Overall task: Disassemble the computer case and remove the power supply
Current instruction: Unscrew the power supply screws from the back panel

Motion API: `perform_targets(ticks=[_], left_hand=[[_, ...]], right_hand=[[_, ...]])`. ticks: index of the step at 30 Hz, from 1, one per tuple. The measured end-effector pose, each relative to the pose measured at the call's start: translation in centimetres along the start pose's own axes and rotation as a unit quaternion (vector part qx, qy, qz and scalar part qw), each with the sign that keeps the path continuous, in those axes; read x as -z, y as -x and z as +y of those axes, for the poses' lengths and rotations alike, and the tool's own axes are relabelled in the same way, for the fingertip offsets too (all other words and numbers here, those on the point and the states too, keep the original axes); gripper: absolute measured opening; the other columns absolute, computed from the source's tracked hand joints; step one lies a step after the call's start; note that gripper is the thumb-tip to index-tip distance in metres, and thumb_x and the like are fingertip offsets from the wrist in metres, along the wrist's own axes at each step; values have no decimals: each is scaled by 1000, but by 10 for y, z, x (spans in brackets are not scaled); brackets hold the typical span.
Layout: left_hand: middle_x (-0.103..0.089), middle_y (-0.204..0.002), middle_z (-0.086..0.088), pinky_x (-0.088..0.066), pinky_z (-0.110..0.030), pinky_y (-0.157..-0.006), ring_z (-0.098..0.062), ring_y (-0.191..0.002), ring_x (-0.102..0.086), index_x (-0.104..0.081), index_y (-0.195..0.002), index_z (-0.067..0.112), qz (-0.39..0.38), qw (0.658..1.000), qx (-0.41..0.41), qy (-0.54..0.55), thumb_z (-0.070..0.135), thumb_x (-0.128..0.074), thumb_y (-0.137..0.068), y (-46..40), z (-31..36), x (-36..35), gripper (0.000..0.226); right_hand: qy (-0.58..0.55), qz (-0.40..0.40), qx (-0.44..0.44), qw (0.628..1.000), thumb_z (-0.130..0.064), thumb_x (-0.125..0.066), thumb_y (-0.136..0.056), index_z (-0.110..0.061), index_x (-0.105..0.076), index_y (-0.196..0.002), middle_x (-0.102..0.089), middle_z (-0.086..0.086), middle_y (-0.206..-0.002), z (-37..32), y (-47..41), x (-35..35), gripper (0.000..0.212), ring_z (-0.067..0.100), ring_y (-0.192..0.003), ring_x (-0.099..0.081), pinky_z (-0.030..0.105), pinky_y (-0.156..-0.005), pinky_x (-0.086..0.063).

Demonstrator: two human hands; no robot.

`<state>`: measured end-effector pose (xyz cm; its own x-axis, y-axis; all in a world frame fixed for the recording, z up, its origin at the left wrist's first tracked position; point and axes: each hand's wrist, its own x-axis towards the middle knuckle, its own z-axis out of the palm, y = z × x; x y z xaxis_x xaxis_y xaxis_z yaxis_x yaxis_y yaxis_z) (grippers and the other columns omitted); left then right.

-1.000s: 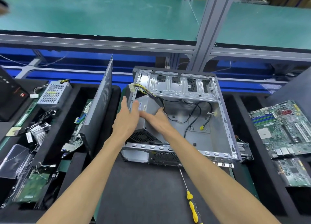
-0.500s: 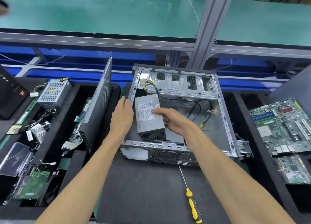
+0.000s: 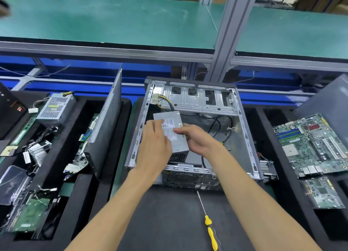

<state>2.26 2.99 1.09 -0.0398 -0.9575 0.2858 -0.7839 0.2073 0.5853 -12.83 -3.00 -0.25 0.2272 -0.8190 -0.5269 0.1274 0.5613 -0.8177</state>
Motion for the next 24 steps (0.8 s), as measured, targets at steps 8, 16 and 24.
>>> perform_targets(ticks=[8, 16, 24], left_hand=[[-60, -127, -7, -49, -35, -84, -25, -113, -59, -41, -137, 11, -94, 963, 212, 140, 12, -60, -93, -17, -4, 2, 49], [-60, -138, -1, -52, -48, -99, -16, -123, -58, -45, -136, 13, -129, 925, 229, 273, 11, -39, -98, -8, -12, -5, 38], [-69, -102, 14, -55, -50, -83, -23, -106, -65, -42, -119, 25, -87, 954, 190, 213, 9, -42, -95, -6, -6, -7, 29]], right_hand=[[217, 164, 82, 959, -24, -60, -95, -13, -55, -132, -65, 1, -123, -14, 7, -32, 38, 24, -106, -66, 42, -91, -57], [485, 267, -19, 833, -79, -73, -66, -1, -26, -147, -40, 18, -147, -27, -9, -44, 122, 38, -133, -46, 48, -99, -44], [516, 303, 27, 801, -74, -72, -64, -4, -39, -132, -58, 13, -131, -19, -12, -37, 102, 33, -120, -58, 38, -77, -38]])
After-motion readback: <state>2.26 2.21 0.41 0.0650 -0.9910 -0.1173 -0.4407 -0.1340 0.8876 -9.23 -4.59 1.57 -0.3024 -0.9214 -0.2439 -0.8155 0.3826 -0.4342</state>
